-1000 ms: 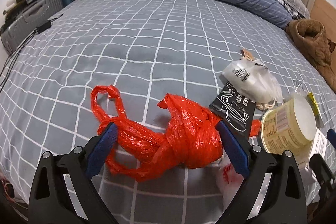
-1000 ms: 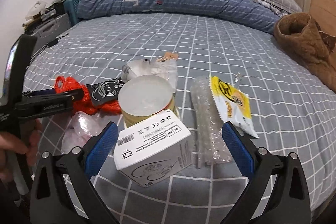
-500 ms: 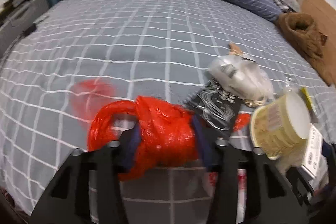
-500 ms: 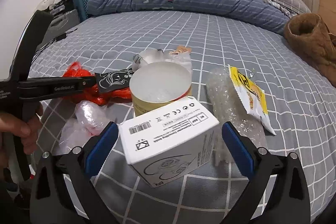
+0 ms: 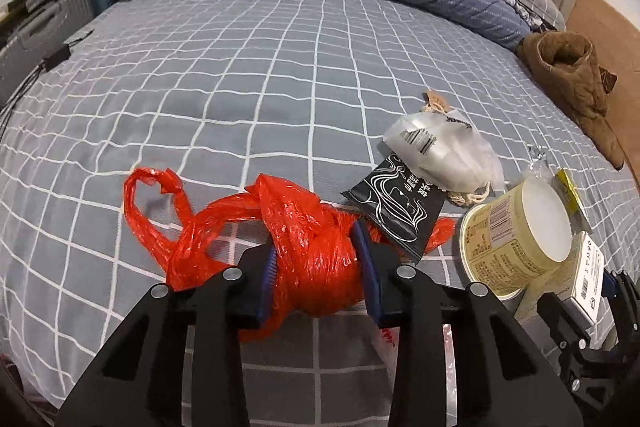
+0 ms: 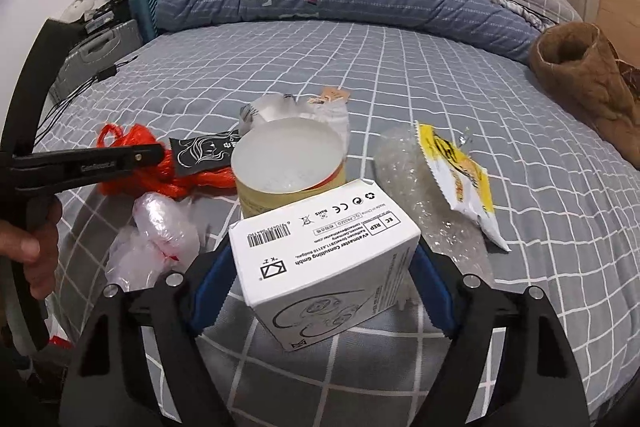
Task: Collect trash
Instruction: 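Lift the red bag and white box with both tools toward the bin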
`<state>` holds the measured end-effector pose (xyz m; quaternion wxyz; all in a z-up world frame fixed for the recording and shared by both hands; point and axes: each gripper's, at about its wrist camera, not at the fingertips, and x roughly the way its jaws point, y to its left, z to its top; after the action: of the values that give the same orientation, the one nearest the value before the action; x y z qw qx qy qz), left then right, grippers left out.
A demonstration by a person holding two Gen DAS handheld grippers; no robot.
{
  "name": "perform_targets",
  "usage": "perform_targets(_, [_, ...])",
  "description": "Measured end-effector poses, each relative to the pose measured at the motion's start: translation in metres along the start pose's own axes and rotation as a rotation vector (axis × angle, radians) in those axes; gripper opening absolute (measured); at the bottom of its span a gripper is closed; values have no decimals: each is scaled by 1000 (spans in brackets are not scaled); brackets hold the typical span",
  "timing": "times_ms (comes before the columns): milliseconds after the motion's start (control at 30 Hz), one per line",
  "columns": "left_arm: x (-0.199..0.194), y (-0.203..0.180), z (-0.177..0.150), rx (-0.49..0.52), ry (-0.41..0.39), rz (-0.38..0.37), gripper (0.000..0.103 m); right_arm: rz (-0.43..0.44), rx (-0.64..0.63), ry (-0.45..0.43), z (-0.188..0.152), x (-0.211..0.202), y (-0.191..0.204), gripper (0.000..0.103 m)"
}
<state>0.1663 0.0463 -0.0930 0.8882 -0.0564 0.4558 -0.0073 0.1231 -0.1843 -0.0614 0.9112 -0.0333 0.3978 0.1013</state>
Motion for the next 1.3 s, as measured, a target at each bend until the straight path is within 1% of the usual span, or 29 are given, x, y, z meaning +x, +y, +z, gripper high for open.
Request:
perform_targets(233, [-16,4,2,-5,-20,14,34,-29,10,0,5,-10,-1,77])
perform_targets(500, [-33,4,0,7,-22,14,34,-59,30,-6,9,-28,2,77])
perform_targets(933, [-75,-5,-8,25,-50,15,34,-56,42,-29,11,-59,13,77])
perform_targets(1067, [-88,-6,-11,28,-61,27,34,-53,41,-36,10,-69,16,77])
perform_targets(1300, [-104,-8,-21,22,-53,23,34,-50,54,-47,8,-84,19,77])
